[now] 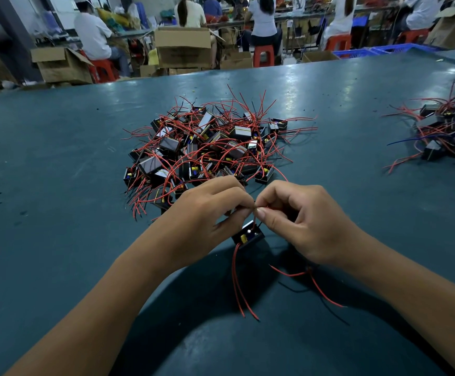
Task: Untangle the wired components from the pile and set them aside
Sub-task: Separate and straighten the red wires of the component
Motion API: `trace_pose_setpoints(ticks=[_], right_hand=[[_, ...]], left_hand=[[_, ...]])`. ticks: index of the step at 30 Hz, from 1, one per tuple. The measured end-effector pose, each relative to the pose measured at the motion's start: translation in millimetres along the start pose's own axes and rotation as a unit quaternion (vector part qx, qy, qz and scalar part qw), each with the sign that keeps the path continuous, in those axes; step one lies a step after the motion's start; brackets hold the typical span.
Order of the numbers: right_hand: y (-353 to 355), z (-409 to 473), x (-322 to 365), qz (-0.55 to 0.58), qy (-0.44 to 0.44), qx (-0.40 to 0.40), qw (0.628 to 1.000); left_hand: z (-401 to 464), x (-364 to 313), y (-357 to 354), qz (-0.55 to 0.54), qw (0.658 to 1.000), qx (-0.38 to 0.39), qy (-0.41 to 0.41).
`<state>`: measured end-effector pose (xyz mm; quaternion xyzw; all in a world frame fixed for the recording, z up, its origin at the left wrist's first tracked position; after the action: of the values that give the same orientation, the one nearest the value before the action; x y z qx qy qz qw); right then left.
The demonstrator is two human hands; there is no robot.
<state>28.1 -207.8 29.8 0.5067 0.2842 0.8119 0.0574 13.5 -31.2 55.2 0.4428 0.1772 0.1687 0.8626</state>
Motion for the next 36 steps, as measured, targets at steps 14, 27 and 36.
trace_pose_setpoints(ticks=[14, 27, 36], right_hand=[[-0.7, -0.8, -0.6, 0.027, -0.009, 0.011, 1.000], [-1.5, -2.5, 4.2, -0.018, 0.015, -0.004, 1.000], [-0.3, -4.3, 11.4, -0.138, 0.071, -0.013, 0.988]], left_hand=[[1.5, -1.7, 3.2, -0.017, 1.000, -0.024, -0.005], [-0.3, 0.9, 1.3, -0.079, 0.994, -0.034, 0.071], [-2.5, 4.3, -0.1, -0.201, 0.960, 0.005, 0.195]])
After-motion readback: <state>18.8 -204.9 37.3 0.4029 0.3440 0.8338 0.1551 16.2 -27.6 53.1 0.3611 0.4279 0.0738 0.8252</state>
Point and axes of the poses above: each hand's wrist, its own z-axis towards the middle knuckle, its own y-axis out of the back of the hand, x = y × z, the point moved 3 cm from there along z, towards the middle knuckle, and after that the axes turned 11 degrees about -y, right-handed, at the moved point
